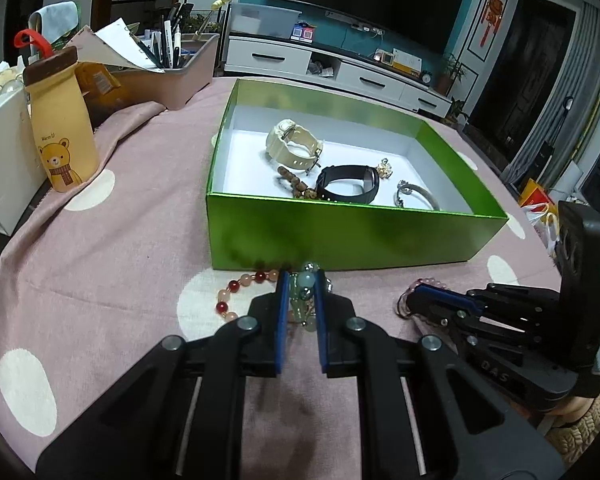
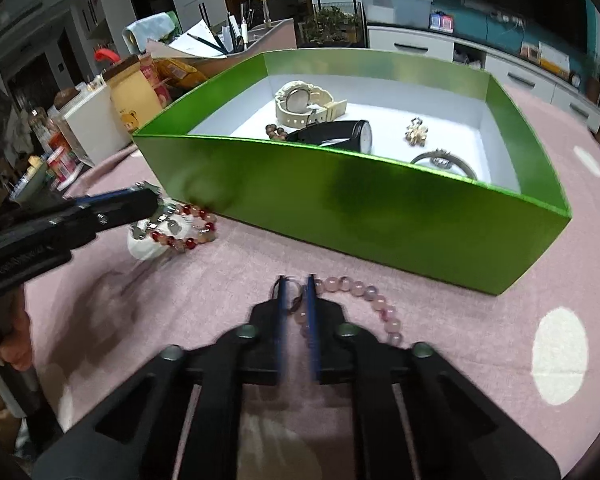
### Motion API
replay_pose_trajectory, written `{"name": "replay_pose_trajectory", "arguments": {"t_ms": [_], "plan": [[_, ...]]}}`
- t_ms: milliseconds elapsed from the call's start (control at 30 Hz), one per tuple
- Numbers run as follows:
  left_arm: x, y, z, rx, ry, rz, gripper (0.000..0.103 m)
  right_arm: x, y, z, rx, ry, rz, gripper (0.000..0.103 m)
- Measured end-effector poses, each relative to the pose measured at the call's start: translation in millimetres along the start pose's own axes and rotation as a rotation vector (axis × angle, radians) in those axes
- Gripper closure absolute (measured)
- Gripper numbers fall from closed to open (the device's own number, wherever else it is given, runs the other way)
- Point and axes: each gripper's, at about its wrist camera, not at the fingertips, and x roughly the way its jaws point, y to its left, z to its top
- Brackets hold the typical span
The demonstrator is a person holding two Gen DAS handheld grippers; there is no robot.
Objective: Organize jewelry
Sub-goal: 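Grasp the green jade pendant with the left gripper while the right grasps the small dark ring, then carry the jade pendant into the box and open the left gripper while the right releases the ring there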
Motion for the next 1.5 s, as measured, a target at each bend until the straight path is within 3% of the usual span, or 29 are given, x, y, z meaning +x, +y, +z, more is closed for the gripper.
{"name": "replay_pose_trajectory", "arguments": {"t_ms": [500, 767, 1000, 1500], "plan": [[-28, 17, 6, -0.066, -0.051, -0.028, 0.091, -46, -7, 9, 0.003, -0.121, 0.019, 0.099], [-47, 21, 30, -0.091, -0.097, -0.053, 0.091, -73, -11, 23, 0.011, -0.206, 0.008, 0.099], [-57, 9, 58, -0.044, -0.148, -0.033, 0.091, -87, -28, 36, 0.033, -0.254, -0.019, 0.099], [-5, 4, 110, -0.017, -0.080, 0.020, 0.091, -68, -62, 77, 0.083, -0.256, -0.025, 0.099]]}}
